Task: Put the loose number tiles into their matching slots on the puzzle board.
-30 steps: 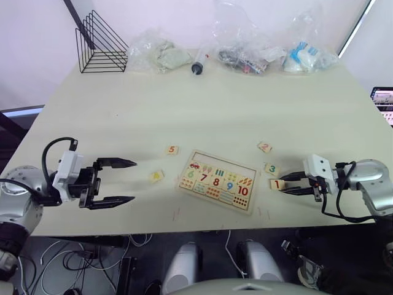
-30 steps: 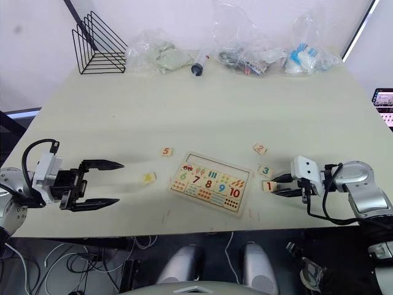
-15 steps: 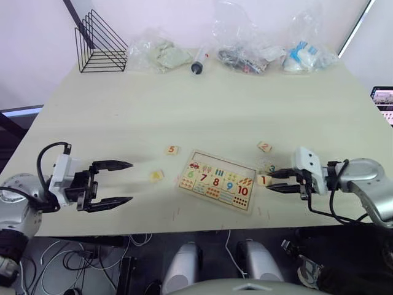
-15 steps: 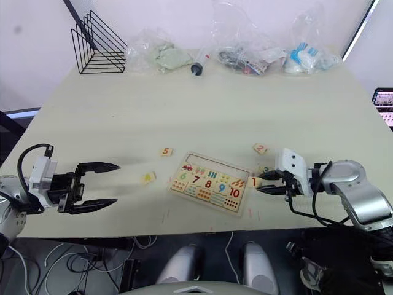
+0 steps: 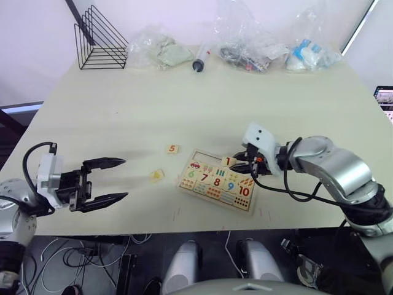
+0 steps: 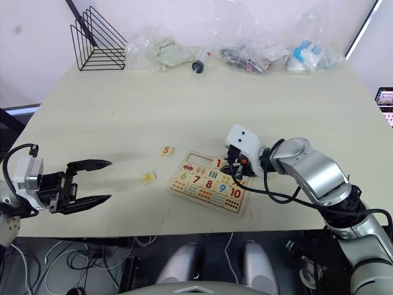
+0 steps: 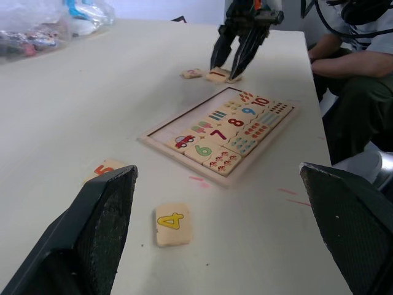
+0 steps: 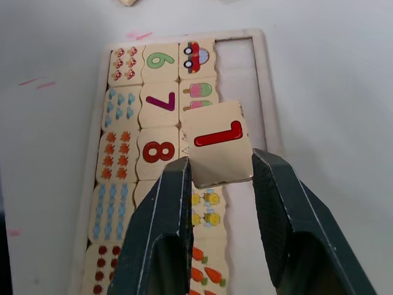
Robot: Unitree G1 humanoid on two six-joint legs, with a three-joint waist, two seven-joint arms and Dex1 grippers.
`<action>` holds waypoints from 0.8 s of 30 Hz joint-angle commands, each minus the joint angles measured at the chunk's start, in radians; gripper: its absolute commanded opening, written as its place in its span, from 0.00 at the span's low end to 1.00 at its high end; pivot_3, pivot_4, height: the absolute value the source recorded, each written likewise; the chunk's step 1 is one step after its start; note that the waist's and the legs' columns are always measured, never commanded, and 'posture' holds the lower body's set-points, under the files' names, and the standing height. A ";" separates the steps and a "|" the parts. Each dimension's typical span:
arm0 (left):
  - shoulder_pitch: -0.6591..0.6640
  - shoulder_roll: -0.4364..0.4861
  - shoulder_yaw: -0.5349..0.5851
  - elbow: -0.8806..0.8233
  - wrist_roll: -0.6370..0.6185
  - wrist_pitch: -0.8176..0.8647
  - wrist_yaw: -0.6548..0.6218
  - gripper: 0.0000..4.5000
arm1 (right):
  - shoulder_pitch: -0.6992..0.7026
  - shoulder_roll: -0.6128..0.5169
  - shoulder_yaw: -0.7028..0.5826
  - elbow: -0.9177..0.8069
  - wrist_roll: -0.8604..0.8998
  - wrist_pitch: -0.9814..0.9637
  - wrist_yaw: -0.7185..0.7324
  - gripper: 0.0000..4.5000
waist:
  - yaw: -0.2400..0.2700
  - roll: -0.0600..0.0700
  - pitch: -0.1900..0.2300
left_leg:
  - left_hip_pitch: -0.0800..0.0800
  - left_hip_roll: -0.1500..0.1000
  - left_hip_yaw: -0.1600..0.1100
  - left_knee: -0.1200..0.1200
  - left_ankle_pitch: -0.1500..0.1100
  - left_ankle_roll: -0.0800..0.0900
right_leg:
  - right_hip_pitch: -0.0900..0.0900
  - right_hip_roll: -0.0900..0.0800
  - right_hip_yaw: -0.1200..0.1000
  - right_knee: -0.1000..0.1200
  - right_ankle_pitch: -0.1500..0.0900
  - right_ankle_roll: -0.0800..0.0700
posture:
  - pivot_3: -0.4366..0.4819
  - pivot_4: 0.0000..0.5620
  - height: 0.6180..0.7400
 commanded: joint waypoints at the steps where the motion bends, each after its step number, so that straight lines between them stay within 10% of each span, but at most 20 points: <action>1: 0.041 -0.024 0.080 -0.096 0.038 0.037 0.034 1.00 | -0.113 0.117 0.049 0.055 -0.022 0.111 -0.105 0.19 | -0.006 0.000 0.000 | 0.000 0.000 0.000 0.000 0.000 0.000 | -0.001 0.000 0.001 0.000 0.000 0.000 | 0.48 0.27 1.00; 24: 0.094 -0.135 0.226 -0.253 0.149 0.179 0.112 1.00 | -0.321 0.442 0.112 0.389 -0.054 0.241 -0.333 0.19 | -0.026 -0.001 0.000 | 0.001 -0.001 -0.001 -0.001 0.000 0.000 | -0.003 0.001 0.000 0.002 0.001 -0.002 | 0.48 0.27 1.00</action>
